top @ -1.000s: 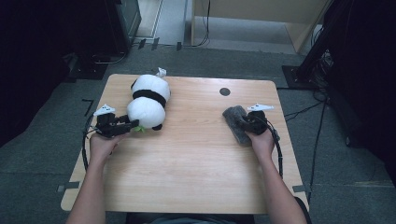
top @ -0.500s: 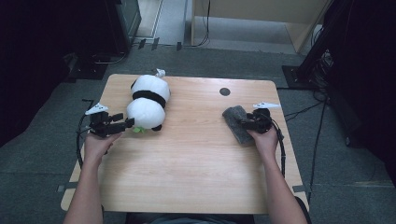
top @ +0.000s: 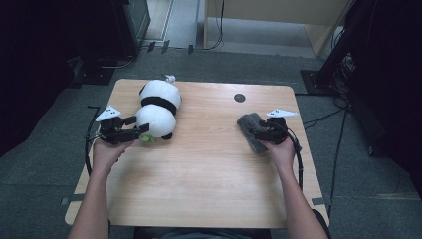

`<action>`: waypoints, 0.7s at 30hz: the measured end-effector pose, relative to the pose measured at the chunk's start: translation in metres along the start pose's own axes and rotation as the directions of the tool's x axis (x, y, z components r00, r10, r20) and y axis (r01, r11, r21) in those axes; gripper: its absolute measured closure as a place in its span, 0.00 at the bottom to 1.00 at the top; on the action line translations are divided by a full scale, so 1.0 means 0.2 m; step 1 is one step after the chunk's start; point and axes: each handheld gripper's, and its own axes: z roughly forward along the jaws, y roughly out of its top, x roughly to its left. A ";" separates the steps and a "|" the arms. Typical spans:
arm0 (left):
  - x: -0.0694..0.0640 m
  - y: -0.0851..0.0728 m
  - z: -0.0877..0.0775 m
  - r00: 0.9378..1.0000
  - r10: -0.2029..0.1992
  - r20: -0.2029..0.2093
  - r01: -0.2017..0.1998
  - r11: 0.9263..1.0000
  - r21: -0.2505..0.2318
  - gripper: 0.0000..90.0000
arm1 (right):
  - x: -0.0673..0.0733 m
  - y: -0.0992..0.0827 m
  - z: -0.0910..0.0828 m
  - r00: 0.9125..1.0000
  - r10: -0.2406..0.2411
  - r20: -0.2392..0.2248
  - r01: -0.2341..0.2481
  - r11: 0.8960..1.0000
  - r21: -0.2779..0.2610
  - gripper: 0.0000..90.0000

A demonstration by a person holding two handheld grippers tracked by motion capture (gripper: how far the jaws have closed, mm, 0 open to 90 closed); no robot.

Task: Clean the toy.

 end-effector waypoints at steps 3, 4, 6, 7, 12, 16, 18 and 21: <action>-0.05 0.01 0.01 1.000 0.024 0.002 -0.024 1.000 0.013 0.32 | 0.03 0.00 -0.01 1.000 -0.022 -0.012 0.022 1.000 -0.001 0.42; -0.06 0.02 0.02 0.999 0.034 0.005 -0.034 0.999 0.014 0.32 | 0.05 0.01 -0.01 0.999 -0.026 -0.019 0.026 1.000 0.001 0.42; -0.10 0.03 0.03 0.999 0.050 0.017 -0.050 0.999 0.016 0.32 | 0.07 0.01 -0.02 0.999 -0.045 -0.026 0.045 0.999 -0.002 0.42; -0.12 0.03 0.03 0.998 0.057 0.026 -0.058 0.998 0.016 0.32 | 0.09 0.01 -0.02 0.998 -0.052 -0.029 0.052 0.999 0.001 0.42; -0.18 0.04 0.07 0.995 0.085 0.059 -0.087 0.996 0.029 0.30 | 0.14 0.00 -0.02 0.996 -0.067 -0.056 0.068 0.998 0.007 0.43; -0.25 0.04 0.11 0.991 0.113 0.070 -0.115 0.993 0.034 0.29 | 0.20 -0.01 -0.03 0.993 -0.091 -0.078 0.092 0.996 0.014 0.43; -0.28 0.04 0.13 0.989 0.126 0.080 -0.129 0.991 0.043 0.29 | 0.23 -0.01 -0.03 0.991 -0.107 -0.083 0.108 0.994 0.005 0.43; -0.33 0.03 0.17 0.985 0.143 0.099 -0.149 0.987 0.060 0.29 | 0.28 -0.02 -0.02 0.987 -0.115 -0.111 0.116 0.993 0.004 0.43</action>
